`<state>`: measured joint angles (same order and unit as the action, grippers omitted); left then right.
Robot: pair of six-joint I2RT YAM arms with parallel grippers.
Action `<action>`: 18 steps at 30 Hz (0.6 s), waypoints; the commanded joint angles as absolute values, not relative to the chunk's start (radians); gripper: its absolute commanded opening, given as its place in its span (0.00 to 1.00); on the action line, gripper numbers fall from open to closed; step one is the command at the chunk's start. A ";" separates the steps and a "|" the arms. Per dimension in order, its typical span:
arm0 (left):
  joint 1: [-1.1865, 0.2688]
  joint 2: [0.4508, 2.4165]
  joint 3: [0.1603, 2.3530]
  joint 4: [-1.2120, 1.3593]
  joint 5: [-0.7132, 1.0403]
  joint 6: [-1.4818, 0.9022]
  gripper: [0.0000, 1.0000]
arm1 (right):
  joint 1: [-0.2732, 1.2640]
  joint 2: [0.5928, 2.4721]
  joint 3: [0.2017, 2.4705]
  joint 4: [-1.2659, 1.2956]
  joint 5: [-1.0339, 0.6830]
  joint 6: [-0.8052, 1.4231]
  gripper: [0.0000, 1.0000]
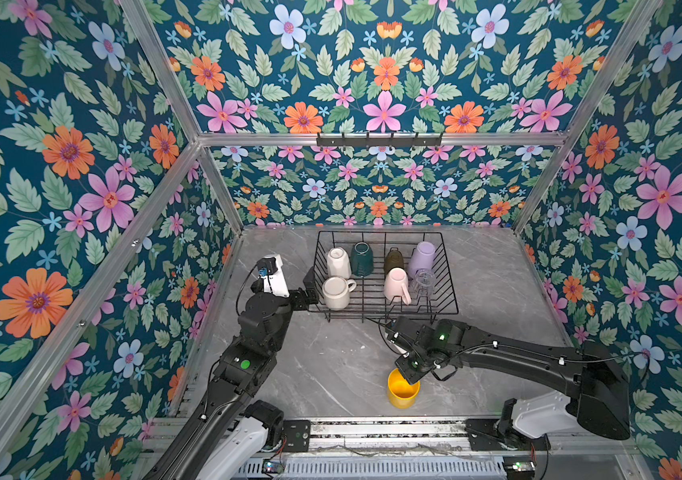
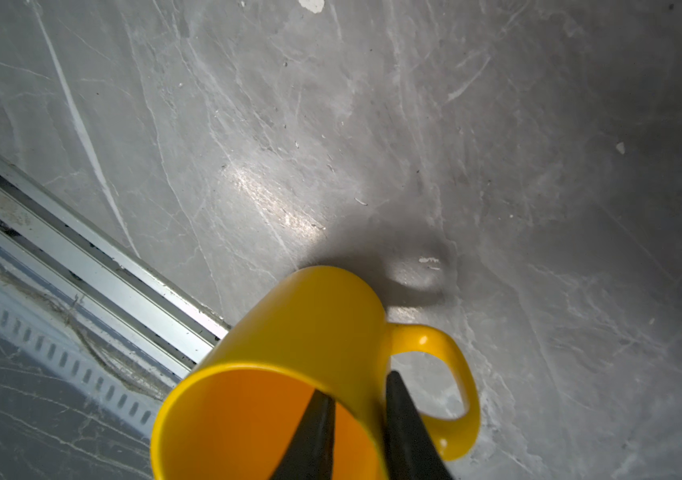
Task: Load the cups into the dish rack
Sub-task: 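Reach the right gripper down to the yellow mug's rim and close, then lift the yellow mug with the right gripper toward the left gripper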
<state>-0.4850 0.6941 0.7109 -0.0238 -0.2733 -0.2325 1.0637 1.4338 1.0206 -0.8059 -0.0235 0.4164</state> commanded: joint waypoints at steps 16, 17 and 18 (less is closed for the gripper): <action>-0.483 0.658 0.663 0.027 -0.317 -0.252 1.00 | 1.040 1.315 0.999 -0.746 -0.009 0.472 0.00; -0.484 0.658 0.659 0.034 -0.312 -0.252 1.00 | 1.023 1.294 0.990 -0.734 -0.029 0.482 0.00; -0.484 0.658 0.656 0.043 -0.302 -0.252 1.00 | 0.998 1.265 0.976 -0.714 -0.059 0.493 0.00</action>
<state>-0.4847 0.6598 0.6601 -0.0132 -0.3149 -0.2409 1.0271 1.3071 0.9882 -0.7677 -0.0196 0.4503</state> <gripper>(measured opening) 0.996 0.068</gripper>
